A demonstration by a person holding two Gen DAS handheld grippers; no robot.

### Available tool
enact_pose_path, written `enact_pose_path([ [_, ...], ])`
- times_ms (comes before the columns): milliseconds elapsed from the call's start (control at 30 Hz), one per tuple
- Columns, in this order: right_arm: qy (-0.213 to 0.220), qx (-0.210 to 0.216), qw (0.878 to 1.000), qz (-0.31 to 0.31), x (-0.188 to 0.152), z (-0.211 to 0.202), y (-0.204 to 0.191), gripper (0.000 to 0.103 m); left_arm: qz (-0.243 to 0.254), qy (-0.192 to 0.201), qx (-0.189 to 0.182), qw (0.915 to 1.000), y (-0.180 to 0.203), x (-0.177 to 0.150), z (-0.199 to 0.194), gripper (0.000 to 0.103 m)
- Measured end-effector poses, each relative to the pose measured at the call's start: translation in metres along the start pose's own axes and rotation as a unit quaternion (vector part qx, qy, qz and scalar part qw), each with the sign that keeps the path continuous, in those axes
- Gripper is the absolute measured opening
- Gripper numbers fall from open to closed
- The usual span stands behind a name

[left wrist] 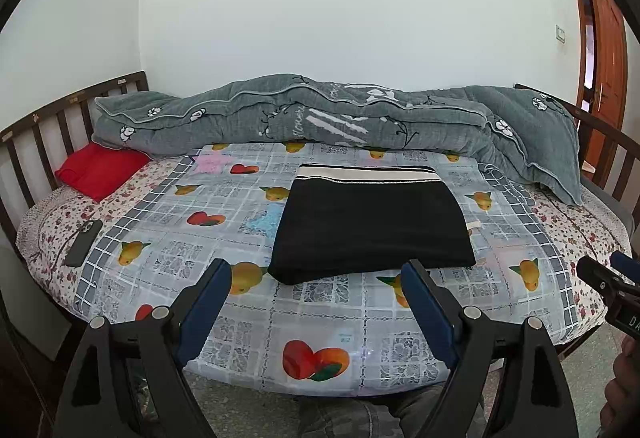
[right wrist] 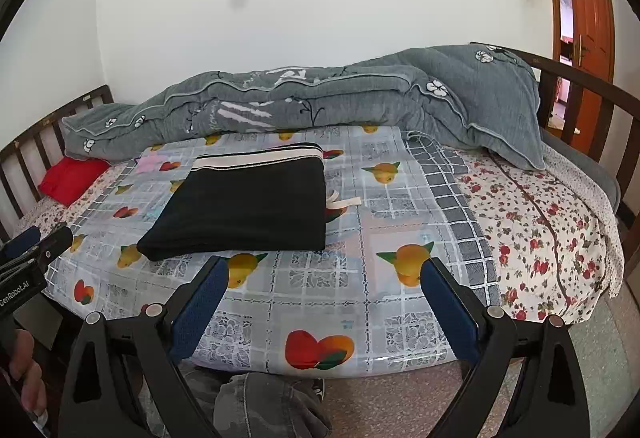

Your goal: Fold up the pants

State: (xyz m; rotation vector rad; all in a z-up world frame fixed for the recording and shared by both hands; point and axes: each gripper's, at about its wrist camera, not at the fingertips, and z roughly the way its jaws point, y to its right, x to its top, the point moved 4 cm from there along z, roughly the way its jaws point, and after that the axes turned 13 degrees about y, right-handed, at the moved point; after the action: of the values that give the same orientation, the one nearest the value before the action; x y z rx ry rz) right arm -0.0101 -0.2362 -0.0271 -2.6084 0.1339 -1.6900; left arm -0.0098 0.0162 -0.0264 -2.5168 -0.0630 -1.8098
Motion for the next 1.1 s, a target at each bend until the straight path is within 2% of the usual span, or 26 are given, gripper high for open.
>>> enact_pose_path([
  [1100,0.006,0.001,1.0,-0.007,0.006,-0.0053,-0.0013,0.095,-0.001,0.005,-0.002,1.0,-0.0025,0.003,-0.0002,0.086],
])
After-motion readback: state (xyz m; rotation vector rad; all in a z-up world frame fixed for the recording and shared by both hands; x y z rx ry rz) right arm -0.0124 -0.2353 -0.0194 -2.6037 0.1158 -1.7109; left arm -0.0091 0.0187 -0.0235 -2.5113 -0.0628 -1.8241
